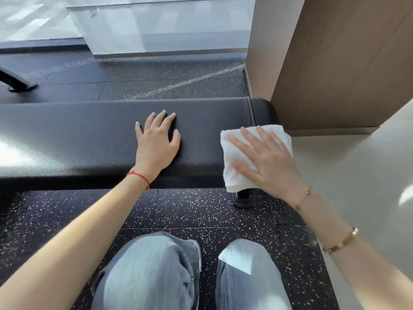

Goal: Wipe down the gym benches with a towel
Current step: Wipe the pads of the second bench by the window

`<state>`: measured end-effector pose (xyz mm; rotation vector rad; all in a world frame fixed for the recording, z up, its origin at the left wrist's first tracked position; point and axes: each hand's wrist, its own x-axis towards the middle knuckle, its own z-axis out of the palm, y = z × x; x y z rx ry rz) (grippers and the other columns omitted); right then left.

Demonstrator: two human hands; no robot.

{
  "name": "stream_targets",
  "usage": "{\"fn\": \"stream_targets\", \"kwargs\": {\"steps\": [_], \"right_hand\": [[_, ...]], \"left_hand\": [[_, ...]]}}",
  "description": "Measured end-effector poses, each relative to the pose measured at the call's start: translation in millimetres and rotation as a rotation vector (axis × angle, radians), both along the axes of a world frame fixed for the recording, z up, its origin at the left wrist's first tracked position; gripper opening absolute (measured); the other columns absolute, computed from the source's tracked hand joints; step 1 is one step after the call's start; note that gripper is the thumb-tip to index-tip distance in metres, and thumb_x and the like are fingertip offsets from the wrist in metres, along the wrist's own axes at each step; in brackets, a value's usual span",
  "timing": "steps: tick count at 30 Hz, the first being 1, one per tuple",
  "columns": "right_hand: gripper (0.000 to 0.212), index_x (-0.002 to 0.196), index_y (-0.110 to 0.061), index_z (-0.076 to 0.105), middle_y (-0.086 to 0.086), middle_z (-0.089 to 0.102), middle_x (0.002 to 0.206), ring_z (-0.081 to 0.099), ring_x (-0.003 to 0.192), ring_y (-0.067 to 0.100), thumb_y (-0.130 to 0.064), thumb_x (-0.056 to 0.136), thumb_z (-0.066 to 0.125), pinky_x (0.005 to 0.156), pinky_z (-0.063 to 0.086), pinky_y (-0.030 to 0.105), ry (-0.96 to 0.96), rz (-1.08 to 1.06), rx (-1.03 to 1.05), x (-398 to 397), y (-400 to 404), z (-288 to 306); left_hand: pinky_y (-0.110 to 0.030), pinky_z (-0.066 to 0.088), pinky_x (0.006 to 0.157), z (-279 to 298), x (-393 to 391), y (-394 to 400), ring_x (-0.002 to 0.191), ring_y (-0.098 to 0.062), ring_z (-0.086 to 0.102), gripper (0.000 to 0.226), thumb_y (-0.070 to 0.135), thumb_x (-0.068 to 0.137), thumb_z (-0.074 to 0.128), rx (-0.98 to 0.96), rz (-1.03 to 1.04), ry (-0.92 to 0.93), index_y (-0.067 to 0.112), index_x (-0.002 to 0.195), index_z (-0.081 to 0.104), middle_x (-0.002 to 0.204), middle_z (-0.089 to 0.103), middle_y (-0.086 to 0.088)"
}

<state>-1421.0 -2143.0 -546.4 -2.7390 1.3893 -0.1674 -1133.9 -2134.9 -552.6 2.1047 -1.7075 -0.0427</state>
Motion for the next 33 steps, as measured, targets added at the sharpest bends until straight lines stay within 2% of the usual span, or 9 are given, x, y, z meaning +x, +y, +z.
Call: {"fn": "stream_targets", "kwargs": {"steps": [4,9,11,14,20,23,27,30,33], "right_hand": [[0.069,0.156,-0.041,0.015,-0.005,0.018,0.165,0.013,0.152,0.029,-0.072,0.094,0.016,0.123,0.008,0.048,0.078,0.098,-0.042,8,-10,4],[0.07,0.155,-0.032,0.027,0.001,0.034,0.159,0.03,0.146,0.034,-0.069,0.096,0.035,0.118,0.025,0.054,0.105,0.152,-0.241,-1,11,-13],[0.072,0.155,-0.031,0.027,0.002,0.035,0.158,0.031,0.146,0.033,-0.067,0.095,0.041,0.117,0.026,0.053,0.105,0.165,-0.302,-18,11,-17],[0.072,0.156,-0.032,0.024,0.001,0.033,0.159,0.029,0.146,0.034,-0.067,0.095,0.04,0.118,0.025,0.053,0.114,0.147,-0.311,-28,10,-20],[0.08,0.155,-0.035,0.025,0.001,0.035,0.158,0.038,0.141,0.036,-0.069,0.087,0.049,0.115,0.03,0.054,0.148,0.159,-0.347,44,22,-21],[0.08,0.155,-0.035,0.026,0.0,0.038,0.157,0.039,0.141,0.034,-0.068,0.086,0.05,0.114,0.033,0.052,0.155,0.137,-0.34,53,28,-24],[0.073,0.155,-0.033,0.027,0.002,0.036,0.158,0.036,0.143,0.035,-0.061,0.091,0.048,0.117,0.028,0.051,0.111,0.106,-0.331,4,26,-27],[0.067,0.154,-0.033,0.028,-0.001,0.032,0.16,0.027,0.147,0.031,-0.064,0.095,0.033,0.122,0.018,0.048,0.001,0.041,-0.18,-20,18,-20],[0.058,0.153,-0.039,0.028,-0.005,0.026,0.162,0.018,0.151,0.025,-0.062,0.1,0.022,0.123,0.006,0.039,-0.102,-0.039,-0.037,-11,-8,-10]], "left_hand": [[-0.057,0.004,0.122,1,-1,0,0.149,-0.021,0.02,0.048,0.034,0.099,0.044,0.0,-0.002,0.016,0.025,0.146,0.043,0.157,0.035,0.001],[-0.056,0.004,0.122,0,2,0,0.15,-0.021,0.019,0.048,0.035,0.1,0.043,0.007,-0.008,0.011,0.026,0.147,0.041,0.158,0.034,0.001],[-0.057,0.004,0.122,0,2,0,0.15,-0.021,0.019,0.048,0.035,0.1,0.042,0.01,-0.014,0.008,0.026,0.148,0.041,0.159,0.033,0.001],[-0.057,0.004,0.122,-2,2,-1,0.151,-0.022,0.019,0.048,0.036,0.1,0.042,0.008,-0.005,0.002,0.026,0.148,0.041,0.159,0.033,0.001],[-0.057,0.004,0.122,-3,-1,-2,0.15,-0.022,0.019,0.048,0.034,0.1,0.041,0.012,0.007,-0.011,0.025,0.147,0.041,0.158,0.033,0.0],[-0.057,0.005,0.122,-3,1,-2,0.15,-0.021,0.019,0.048,0.035,0.1,0.041,0.013,0.01,-0.011,0.026,0.147,0.041,0.159,0.033,0.001],[-0.057,0.006,0.122,-3,1,-2,0.15,-0.021,0.019,0.048,0.036,0.1,0.041,0.016,0.006,-0.017,0.027,0.148,0.04,0.159,0.033,0.002],[-0.057,0.005,0.122,-4,-1,-2,0.151,-0.022,0.019,0.049,0.035,0.1,0.041,0.016,0.017,-0.017,0.027,0.148,0.04,0.159,0.033,0.001],[-0.057,0.004,0.122,-3,-3,-3,0.151,-0.022,0.019,0.049,0.034,0.1,0.041,0.019,0.019,-0.024,0.026,0.148,0.04,0.159,0.033,0.0]]}}
